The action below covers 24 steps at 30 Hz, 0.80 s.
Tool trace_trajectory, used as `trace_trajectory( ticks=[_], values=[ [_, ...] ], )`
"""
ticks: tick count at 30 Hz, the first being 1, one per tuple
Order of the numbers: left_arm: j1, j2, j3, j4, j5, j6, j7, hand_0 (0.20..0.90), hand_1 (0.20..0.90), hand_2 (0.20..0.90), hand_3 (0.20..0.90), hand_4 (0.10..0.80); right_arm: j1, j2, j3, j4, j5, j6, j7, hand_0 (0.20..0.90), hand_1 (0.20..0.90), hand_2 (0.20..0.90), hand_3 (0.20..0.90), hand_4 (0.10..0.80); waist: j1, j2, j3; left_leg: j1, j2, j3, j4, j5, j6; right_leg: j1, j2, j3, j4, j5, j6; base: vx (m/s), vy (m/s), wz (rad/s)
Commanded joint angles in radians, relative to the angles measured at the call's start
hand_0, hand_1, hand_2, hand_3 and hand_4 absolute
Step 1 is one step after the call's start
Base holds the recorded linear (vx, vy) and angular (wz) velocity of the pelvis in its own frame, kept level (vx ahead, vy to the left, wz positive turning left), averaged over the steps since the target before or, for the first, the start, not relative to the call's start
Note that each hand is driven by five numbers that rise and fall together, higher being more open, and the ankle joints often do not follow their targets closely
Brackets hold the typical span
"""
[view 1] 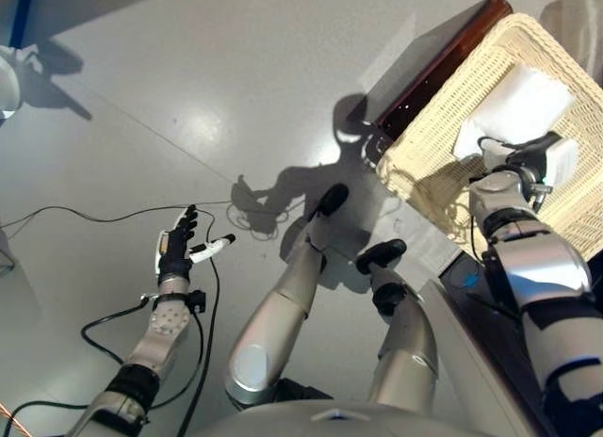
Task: Pick up the clothes and place them into the washing machine
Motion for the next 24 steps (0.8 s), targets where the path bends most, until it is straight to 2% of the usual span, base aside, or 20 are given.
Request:
trace_trajectory(
  ticks=[1, 4, 9, 14, 15, 16, 17, 23, 24],
  values=[
    [0.032, 0.003, -0.028, 0.001, 0.040, -0.018, 0.005, 0.900, 0.900, 0.900, 0.900, 0.800, 0.092, 0.033, -0.050, -0.001, -0.025, 0.008, 0.094, 0.200, 0.200, 0.200, 0.200, 0.300, 0.025, 0.101, 0.040, 0.048, -0.059, 0.130, -0.019, -0.028, 0.012, 0.095, -0.011, 0.076, -0.103, 0.072, 0.083, -0.036, 0.009, -0.12],
    [0.026, 0.001, -0.028, 0.030, 0.053, -0.010, 0.000, 0.900, 0.900, 0.900, 0.900, 0.800, 0.113, 0.004, -0.085, -0.001, 0.001, -0.004, 0.083, 0.200, 0.200, 0.200, 0.200, 0.300, -0.002, 0.102, 0.039, 0.085, -0.051, 0.152, -0.023, -0.032, 0.013, 0.122, -0.009, 0.103, -0.118, 0.081, 0.085, -0.030, 0.027, -0.15],
    [0.041, -0.013, -0.012, 0.071, 0.071, 0.003, -0.014, 0.900, 0.900, 0.900, 0.900, 0.800, 0.214, -0.012, -0.156, -0.077, 0.115, -0.079, 0.095, 0.200, 0.200, 0.200, 0.200, 0.300, -0.063, 0.088, 0.020, 0.152, -0.031, 0.196, -0.043, -0.034, 0.012, 0.176, 0.007, 0.148, -0.158, 0.099, 0.086, -0.017, 0.040, -0.17],
    [0.043, -0.037, -0.002, 0.164, 0.072, 0.022, -0.025, 0.900, 0.900, 0.900, 0.900, 0.800, 0.285, 0.042, -0.200, -0.158, 0.243, -0.159, 0.127, 0.200, 0.200, 0.200, 0.200, 0.300, -0.140, 0.075, -0.007, 0.214, -0.012, 0.229, -0.051, -0.042, 0.013, 0.219, 0.027, 0.196, -0.186, 0.112, 0.080, 0.000, 0.042, -0.30],
    [0.043, -0.037, -0.001, 0.165, 0.072, 0.022, -0.025, 0.900, 0.900, 0.900, 0.900, 0.800, 0.287, 0.043, -0.200, -0.160, 0.243, -0.160, 0.127, 0.200, 0.200, 0.200, 0.200, 0.300, -0.140, 0.074, -0.006, 0.216, -0.012, 0.230, -0.052, -0.042, 0.013, 0.221, 0.027, 0.197, -0.187, 0.112, 0.080, -0.100, 0.122, -0.32],
    [0.057, -0.047, 0.006, 0.178, 0.065, 0.027, -0.031, 0.900, 0.900, 0.900, 0.900, 0.800, 0.309, 0.076, -0.207, -0.207, 0.283, -0.183, 0.133, 0.200, 0.200, 0.200, 0.200, 0.300, -0.170, 0.075, -0.015, 0.234, -0.001, 0.251, -0.062, -0.010, 0.020, 0.233, 0.038, 0.208, -0.213, 0.150, 0.070, -0.098, 0.106, -0.35],
    [0.064, -0.049, 0.004, 0.183, 0.067, 0.028, -0.037, 0.900, 0.900, 0.900, 0.900, 0.800, 0.318, 0.084, -0.216, -0.221, 0.306, -0.195, 0.147, 0.200, 0.200, 0.200, 0.200, 0.300, -0.181, 0.073, -0.017, 0.246, 0.003, 0.260, -0.064, -0.013, 0.021, 0.241, 0.043, 0.217, -0.219, 0.150, 0.069, -0.094, 0.133, -0.50],
    [0.091, -0.084, -0.005, 0.207, 0.053, 0.031, -0.070, 0.900, 0.900, 0.900, 0.900, 0.800, 0.433, 0.130, -0.290, -0.382, 0.484, -0.294, 0.193, 0.200, 0.200, 0.200, 0.200, 0.300, -0.249, 0.094, -0.043, 0.313, 0.015, 0.287, -0.090, -0.011, 0.025, 0.287, 0.066, 0.258, -0.256, 0.161, 0.067, 0.004, 0.035, -0.47],
    [0.100, -0.103, -0.013, 0.225, 0.042, 0.030, -0.085, 0.900, 0.900, 0.900, 0.900, 0.800, 0.458, 0.148, -0.333, -0.403, 0.558, -0.322, 0.223, 0.200, 0.200, 0.200, 0.200, 0.300, -0.267, 0.114, -0.057, 0.329, 0.019, 0.298, -0.098, -0.013, 0.026, 0.296, 0.068, 0.267, -0.262, 0.156, 0.068, 0.016, 0.035, -0.34]
  ],
)
